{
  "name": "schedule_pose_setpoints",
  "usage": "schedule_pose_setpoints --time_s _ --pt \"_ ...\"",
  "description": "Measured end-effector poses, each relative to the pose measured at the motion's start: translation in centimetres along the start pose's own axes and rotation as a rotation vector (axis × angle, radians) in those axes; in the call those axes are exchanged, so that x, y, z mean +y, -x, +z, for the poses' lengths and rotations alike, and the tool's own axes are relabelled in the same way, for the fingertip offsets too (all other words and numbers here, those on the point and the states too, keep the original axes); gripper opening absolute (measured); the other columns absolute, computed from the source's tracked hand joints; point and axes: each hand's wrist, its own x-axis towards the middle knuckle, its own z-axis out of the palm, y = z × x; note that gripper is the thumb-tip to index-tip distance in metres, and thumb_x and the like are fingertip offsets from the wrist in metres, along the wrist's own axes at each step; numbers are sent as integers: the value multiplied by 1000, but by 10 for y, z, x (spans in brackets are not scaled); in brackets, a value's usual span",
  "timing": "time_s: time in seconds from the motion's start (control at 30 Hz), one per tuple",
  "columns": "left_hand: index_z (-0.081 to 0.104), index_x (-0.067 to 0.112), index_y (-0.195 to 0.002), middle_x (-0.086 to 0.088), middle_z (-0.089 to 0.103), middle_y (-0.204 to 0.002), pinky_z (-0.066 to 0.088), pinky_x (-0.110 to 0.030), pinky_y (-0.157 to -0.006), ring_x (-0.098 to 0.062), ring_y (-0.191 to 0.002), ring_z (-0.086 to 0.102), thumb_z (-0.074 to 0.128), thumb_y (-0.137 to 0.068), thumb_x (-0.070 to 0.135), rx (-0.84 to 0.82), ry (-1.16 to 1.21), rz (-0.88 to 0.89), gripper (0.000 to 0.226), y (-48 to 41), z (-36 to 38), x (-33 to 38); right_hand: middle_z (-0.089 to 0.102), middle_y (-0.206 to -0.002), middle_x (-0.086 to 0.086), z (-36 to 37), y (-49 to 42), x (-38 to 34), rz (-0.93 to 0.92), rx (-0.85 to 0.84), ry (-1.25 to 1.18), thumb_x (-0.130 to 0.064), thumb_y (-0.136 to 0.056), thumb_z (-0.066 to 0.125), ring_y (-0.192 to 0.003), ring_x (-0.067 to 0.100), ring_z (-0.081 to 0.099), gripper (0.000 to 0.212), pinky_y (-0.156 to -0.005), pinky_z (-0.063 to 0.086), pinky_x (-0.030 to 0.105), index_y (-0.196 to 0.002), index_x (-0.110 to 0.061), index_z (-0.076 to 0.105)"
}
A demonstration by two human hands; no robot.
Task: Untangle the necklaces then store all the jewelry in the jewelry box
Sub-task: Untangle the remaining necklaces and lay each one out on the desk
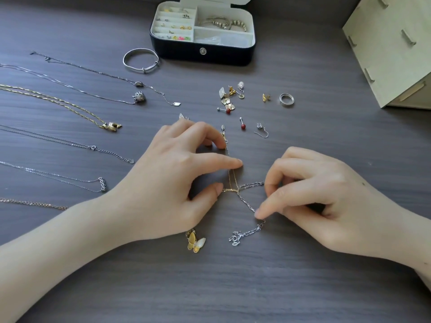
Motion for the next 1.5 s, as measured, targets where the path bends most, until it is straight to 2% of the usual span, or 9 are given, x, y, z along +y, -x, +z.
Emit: schedule_pose_setpoints --time_s 0.1,0.23,0.43,0.6,0.7,1.03,1.27,1.37,1.5 --pt "68 30 -110 2 56 -112 35 -38 -88 -18 -102 47 51 -76 38 -12 -10 -3 39 1 -1 1 59 -81 -8 2 -6 7 49 -9 79 -21 -84 58 -73 17 49 17 -64 43 33 -90 -23 73" --pt "68 28 -106 1 57 -113 33 -37 -89 -20 -104 48 52 -75 40 -6 -26 -1 36 2 -1 3 58 -79 -9 12 -13 6 101 57 221 -36 -83 57 -73 15 47 19 -64 41 31 -86 -22 69" --pt "59 24 -74 7 50 -88 35 -34 -70 -14 -77 36 57 -71 46 26 -36 -35 23 7 -8 11 51 -74 -15 12 -14 8 139 40 225 -40 -84 51 -71 9 40 21 -63 35 24 -74 -24 60" --pt "55 29 -70 13 48 -79 33 -10 -73 -6 -71 37 52 -71 47 -48 42 -87 19 16 -4 17 48 -75 -19 5 -10 10 122 -7 198 -41 -84 51 -71 6 38 20 -63 33 21 -74 -26 60" --pt "58 28 -68 14 49 -76 30 -5 -73 -5 -71 37 60 -72 38 -27 64 -113 11 16 -3 16 50 -74 -19 2 -7 12 110 -47 174 -42 -83 51 -72 4 38 19 -63 32 19 -74 -29 60" --pt "55 15 -68 -1 53 -71 33 -28 -63 -23 -59 50 40 -84 26 -18 -97 4 24 19 0 25 52 -75 -19 2 -6 14 108 -52 154 -43 -83 50 -72 6 42 20 -63 34 19 -73 -29 60" --pt "41 26 -78 13 65 -78 42 -20 -71 -6 -80 56 35 -86 38 -43 316 -305 16 8 -14 28 52 -74 -18 3 -5 14 112 -46 147 -43 -83 49 -72 5 41 21 -63 36 23 -73 -28 60" --pt "35 25 -78 16 66 -73 43 -19 -68 -5 -70 58 34 -99 25 -76 367 -298 22 1 -16 30 52 -75 -17 3 -5 14 112 -44 142 -42 -83 49 -72 5 41 21 -63 35 22 -73 -27 60" --pt "39 25 -77 4 56 -52 45 -31 -62 -14 -53 52 39 -95 20 -120 490 -351 19 -9 -19 27 50 -74 -18 4 -5 15 108 -40 148 -42 -83 48 -71 5 39 22 -63 35 22 -73 -26 60"
